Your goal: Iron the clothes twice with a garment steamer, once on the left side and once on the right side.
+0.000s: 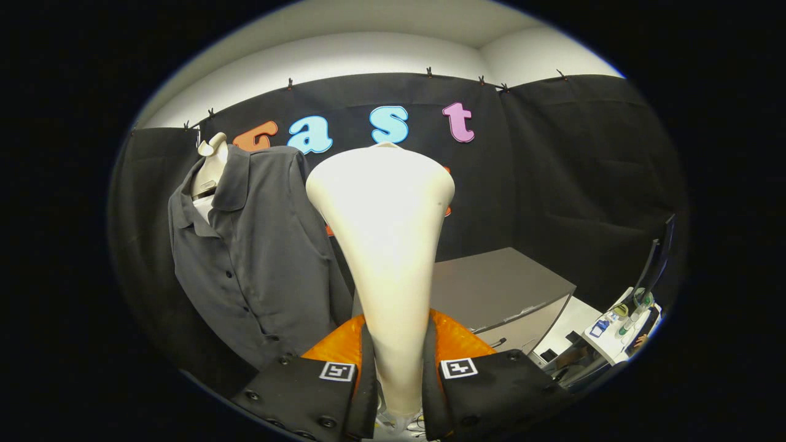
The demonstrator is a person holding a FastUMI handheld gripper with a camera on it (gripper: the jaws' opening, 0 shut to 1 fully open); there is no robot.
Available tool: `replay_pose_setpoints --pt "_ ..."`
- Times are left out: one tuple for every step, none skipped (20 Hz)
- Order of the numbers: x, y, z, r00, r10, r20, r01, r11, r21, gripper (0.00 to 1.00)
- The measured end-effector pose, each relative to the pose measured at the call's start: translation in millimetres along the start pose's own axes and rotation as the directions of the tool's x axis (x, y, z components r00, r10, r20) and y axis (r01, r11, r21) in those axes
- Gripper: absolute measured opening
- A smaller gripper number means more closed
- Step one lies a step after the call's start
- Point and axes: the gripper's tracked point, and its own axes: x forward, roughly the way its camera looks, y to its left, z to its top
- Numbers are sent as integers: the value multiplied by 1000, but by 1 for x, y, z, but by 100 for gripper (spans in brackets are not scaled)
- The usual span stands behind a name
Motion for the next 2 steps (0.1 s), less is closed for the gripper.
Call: replay_pose_setpoints --pt "1 0 0 1000 0 1 0 1000 0 37" --pt "2 -1 0 1000 0 4 0 1000 1 37"
